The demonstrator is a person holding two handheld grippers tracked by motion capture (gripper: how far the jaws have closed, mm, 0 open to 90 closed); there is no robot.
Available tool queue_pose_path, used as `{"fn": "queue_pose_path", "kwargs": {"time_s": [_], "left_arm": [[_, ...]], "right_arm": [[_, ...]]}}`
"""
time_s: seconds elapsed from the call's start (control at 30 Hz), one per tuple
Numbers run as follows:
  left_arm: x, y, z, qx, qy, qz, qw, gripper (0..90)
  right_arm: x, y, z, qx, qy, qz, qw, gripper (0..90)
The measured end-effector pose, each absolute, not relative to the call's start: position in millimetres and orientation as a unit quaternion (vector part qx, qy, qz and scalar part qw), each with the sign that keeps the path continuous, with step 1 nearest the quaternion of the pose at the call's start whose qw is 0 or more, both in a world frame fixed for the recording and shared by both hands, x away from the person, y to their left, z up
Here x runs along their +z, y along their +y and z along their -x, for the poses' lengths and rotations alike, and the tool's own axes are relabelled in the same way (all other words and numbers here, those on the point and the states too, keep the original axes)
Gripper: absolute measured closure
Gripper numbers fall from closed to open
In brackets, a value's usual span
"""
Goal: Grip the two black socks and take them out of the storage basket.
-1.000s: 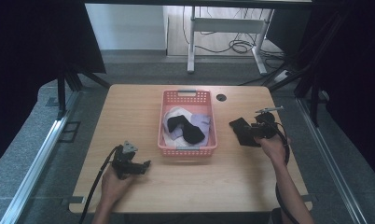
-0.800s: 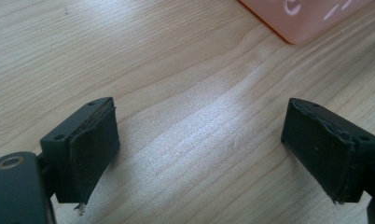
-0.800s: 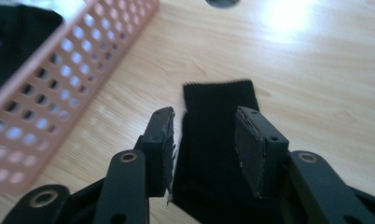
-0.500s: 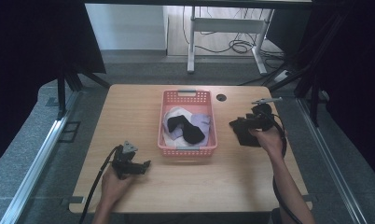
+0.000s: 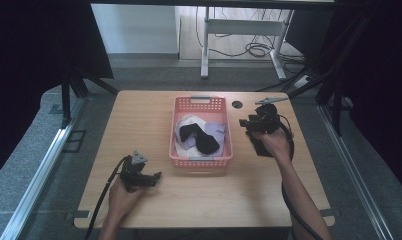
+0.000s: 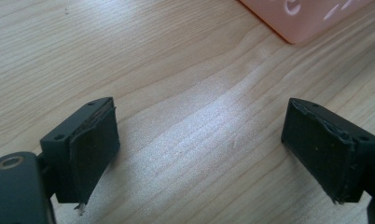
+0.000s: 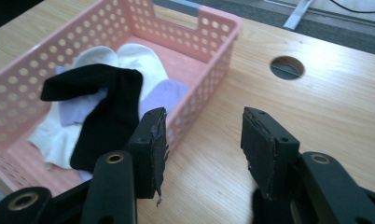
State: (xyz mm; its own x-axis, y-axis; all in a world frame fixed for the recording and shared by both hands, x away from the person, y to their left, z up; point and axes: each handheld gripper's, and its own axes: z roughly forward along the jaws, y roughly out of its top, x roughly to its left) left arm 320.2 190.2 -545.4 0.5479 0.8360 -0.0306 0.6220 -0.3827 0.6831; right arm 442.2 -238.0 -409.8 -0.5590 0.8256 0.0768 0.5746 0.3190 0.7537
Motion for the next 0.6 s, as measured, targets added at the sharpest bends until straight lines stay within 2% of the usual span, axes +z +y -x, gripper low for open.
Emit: {"fn": "queue_pose_path", "kwargs": {"time_s": [0.6], "left_arm": [[-545, 190, -320, 0.162, 0.447, -0.815, 0.33, 10.7]], "right_arm": [[-412, -165, -460, 0.399, 0.819, -0.389, 0.139, 48.1]]}}
